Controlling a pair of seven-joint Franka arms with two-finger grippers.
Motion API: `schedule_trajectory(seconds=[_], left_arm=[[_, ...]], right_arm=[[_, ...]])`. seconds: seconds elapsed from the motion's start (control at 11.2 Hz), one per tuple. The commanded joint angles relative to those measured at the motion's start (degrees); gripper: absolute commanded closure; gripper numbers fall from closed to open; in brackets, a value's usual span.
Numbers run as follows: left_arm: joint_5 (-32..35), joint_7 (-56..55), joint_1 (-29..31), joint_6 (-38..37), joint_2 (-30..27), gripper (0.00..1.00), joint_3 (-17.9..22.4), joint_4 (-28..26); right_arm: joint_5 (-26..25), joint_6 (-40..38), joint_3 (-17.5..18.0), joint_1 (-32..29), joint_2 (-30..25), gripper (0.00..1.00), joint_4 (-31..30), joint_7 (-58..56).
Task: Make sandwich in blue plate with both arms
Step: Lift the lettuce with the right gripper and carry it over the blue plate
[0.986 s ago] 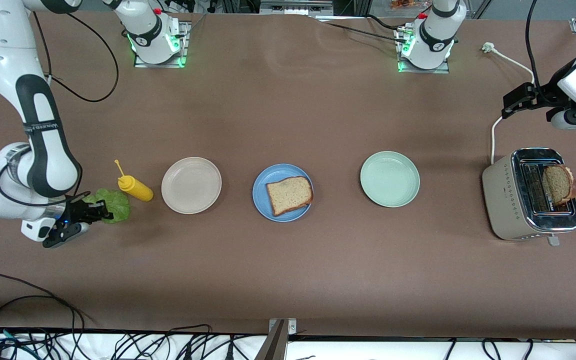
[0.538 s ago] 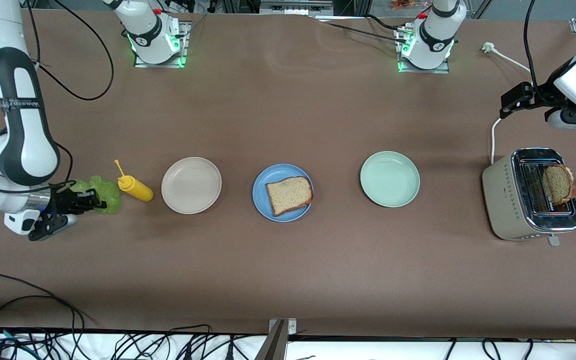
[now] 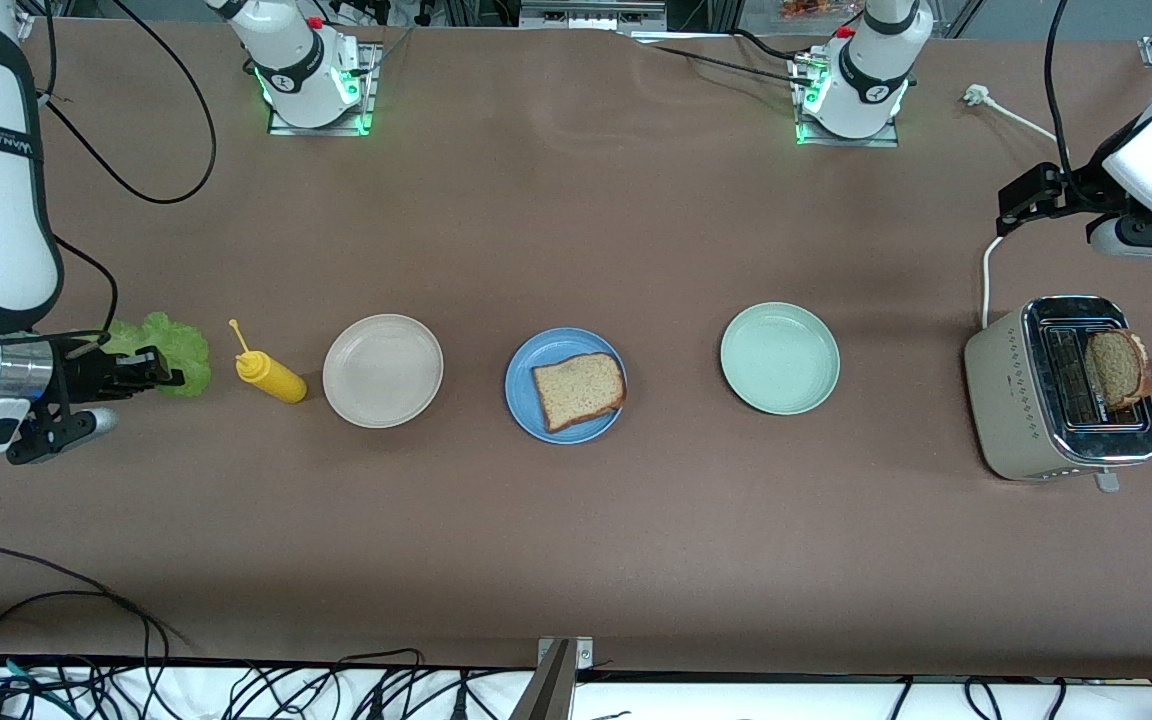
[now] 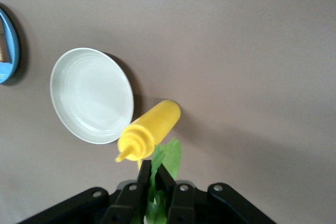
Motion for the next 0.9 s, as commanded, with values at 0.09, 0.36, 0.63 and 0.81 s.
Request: schedule_trajectory(seconds=[0.09, 0.36, 0.63, 0.81], left_arm=[[1.38, 1.04, -0.09, 0.62, -1.20, 0.00, -0.49, -0.88], [1.38, 1.04, -0.09, 0.62, -1.20, 0.00, -0.49, -0.79], [1.38, 1.04, -0.09, 0.62, -1.20, 0.00, -0.49, -0.79], [1.38, 1.04, -0.09, 0.62, -1.20, 0.00, -0.49, -0.79]], right_arm=[[-2.25, -7.11, 0.31, 4.89, -3.39, 1.00, 2.42, 12.18], [-2.25, -7.83, 0.14, 12.27, -4.10, 1.00, 3.65, 25.53], [-1.72, -4.07, 0.05, 20.44, -3.93, 1.00, 4.18, 41.97], [-1.54, -1.69, 0.14, 24.58, -2.71, 1.00, 5.75, 50.67]])
